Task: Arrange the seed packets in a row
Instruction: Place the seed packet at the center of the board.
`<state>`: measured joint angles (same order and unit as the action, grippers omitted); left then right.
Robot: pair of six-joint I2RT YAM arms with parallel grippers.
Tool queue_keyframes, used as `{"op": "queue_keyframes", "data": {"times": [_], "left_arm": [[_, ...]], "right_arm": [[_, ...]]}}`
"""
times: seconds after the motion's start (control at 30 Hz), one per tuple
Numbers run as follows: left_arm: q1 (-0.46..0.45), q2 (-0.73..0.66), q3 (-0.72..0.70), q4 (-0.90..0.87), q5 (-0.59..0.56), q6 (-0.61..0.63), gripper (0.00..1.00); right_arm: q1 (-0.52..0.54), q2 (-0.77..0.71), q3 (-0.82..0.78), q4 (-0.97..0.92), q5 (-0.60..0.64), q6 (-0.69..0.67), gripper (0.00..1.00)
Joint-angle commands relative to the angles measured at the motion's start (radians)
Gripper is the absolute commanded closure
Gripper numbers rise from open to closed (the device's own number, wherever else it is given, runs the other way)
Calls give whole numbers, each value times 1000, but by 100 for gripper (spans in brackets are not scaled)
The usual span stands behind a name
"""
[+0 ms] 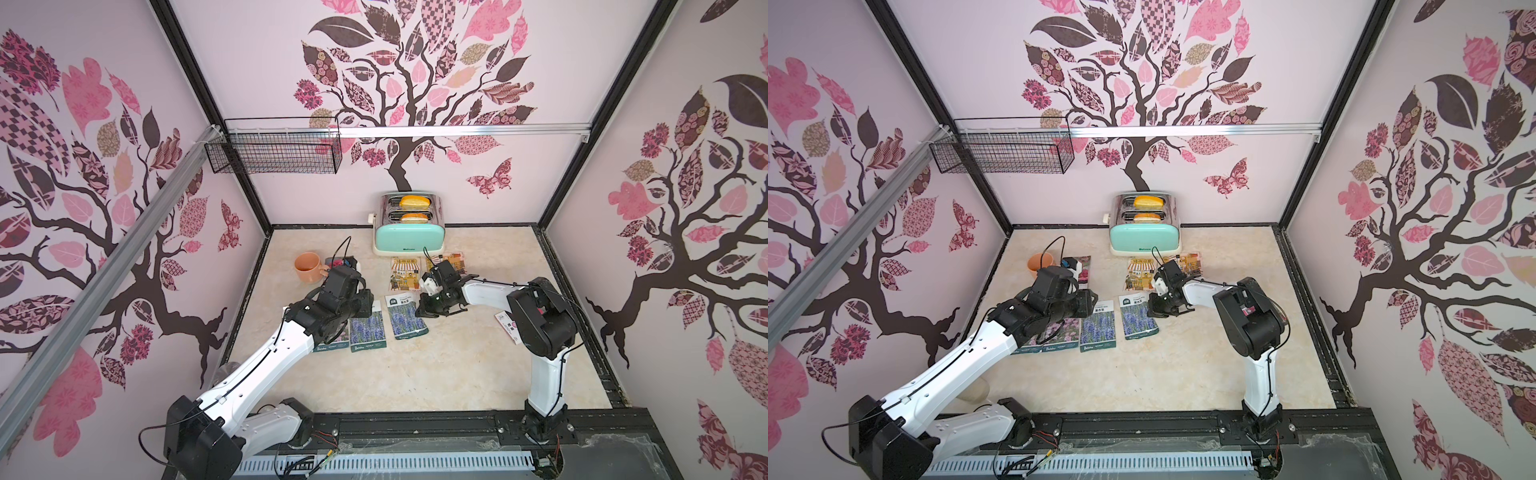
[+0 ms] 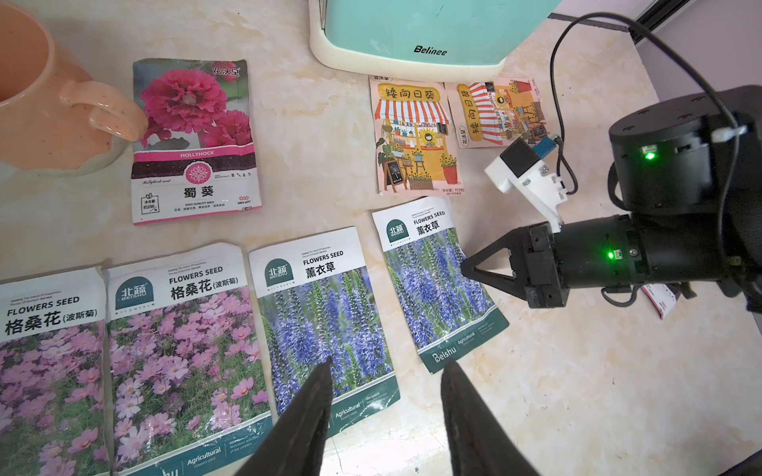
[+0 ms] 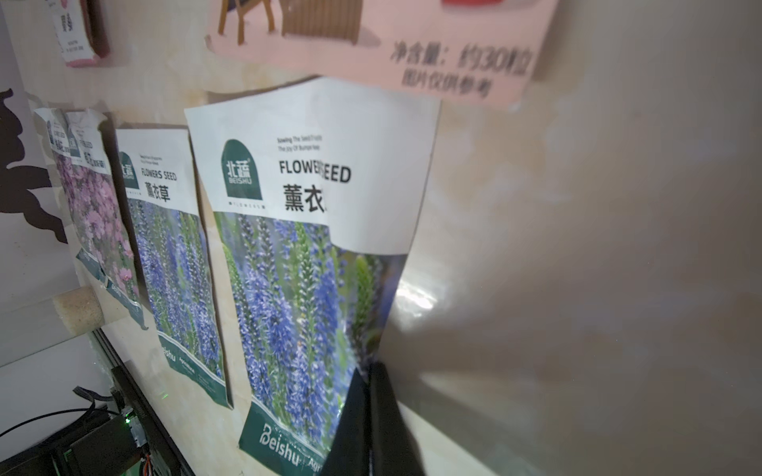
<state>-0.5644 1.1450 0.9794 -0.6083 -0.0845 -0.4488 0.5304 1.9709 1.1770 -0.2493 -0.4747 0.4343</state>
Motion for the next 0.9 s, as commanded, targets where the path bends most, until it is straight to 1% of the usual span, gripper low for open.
{"op": "queue_keyframes", "data": {"times": [0.0,0.17,0.43,0.5,0.63,0.77,0.87], "left_arm": [[4,0,-2,7,9,-8,54],[3,-2,-1,6,18,-11,54],[4,-14,22,-35,17,13,53],[3,-16,22,-35,19,18,53],[3,-21,18,-33,16,24,53],[4,-21,13,-33,8,31,53],[3,-22,7,-31,8,32,53]], "right_arm": [[35,-23,-42,-35,26,27,100],[60,-57,-96,35,42,95,100],[63,-90,-148,136,73,204,100],[66,-83,-140,140,70,209,98],[72,-62,-103,113,71,185,98],[75,-55,-96,112,69,183,98],[80,-48,-95,113,69,178,96]]}}
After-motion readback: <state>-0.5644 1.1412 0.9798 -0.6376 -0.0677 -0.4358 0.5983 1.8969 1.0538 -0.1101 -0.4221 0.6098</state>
